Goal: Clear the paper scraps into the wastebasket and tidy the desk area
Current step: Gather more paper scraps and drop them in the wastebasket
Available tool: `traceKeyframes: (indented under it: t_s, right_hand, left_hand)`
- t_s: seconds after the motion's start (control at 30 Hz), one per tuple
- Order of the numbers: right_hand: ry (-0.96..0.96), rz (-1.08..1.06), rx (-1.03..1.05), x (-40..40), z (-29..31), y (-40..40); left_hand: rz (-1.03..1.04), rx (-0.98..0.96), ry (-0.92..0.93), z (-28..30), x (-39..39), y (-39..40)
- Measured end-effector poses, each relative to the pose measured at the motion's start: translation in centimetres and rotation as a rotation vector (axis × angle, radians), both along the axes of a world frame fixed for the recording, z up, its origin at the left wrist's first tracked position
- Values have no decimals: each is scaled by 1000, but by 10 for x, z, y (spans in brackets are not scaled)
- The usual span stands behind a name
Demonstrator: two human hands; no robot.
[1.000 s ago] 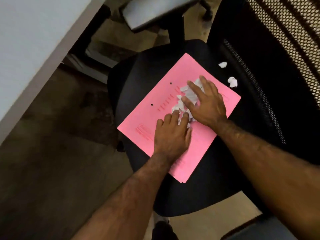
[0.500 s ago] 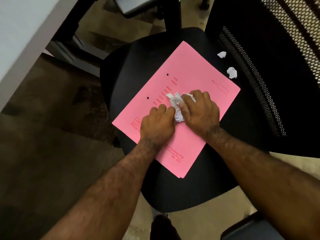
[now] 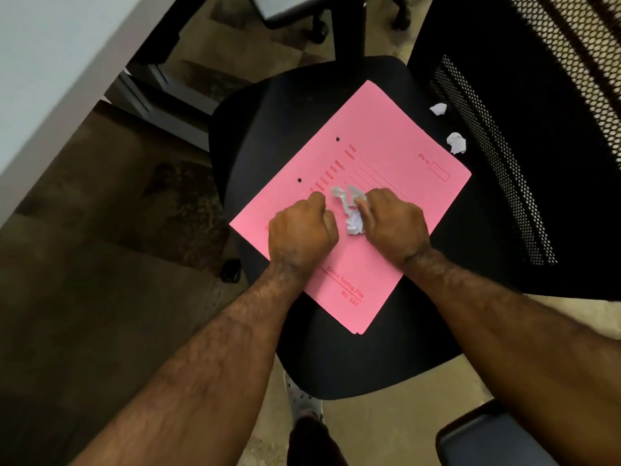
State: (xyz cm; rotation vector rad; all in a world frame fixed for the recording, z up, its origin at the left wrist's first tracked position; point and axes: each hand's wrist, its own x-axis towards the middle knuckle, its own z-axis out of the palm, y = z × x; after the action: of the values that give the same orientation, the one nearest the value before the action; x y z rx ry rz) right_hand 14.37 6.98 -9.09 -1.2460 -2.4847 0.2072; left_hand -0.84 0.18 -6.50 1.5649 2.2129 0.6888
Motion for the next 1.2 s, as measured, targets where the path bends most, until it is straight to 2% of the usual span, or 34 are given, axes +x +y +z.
traceKeyframes:
  t_s: [0.13, 0.27, 0.47, 0.63, 0.77, 0.97, 1.2]
  right_hand:
    - [109, -273, -71, -5, 20, 3]
    - [311, -467, -84, -17, 41, 4]
    - [416, -463, -120, -55, 64, -30]
    - [422, -281, -133, -113, 71, -100]
    - [383, -76, -186, -165, 66, -186]
    - [371, 280, -328, -232, 43, -356]
    - [335, 637, -537, -283, 21, -585]
  left_hand:
    - [206, 124, -171, 8, -5, -7]
    - [278, 204, -183, 17, -13, -25]
    - [350, 304, -152, 28, -45, -70]
    - [449, 353, -116, 36, -80, -139]
    - [604, 342, -59, 34, -115, -226]
    - [927, 218, 38, 19, -146, -415]
    - [1321, 25, 59, -6, -139, -657]
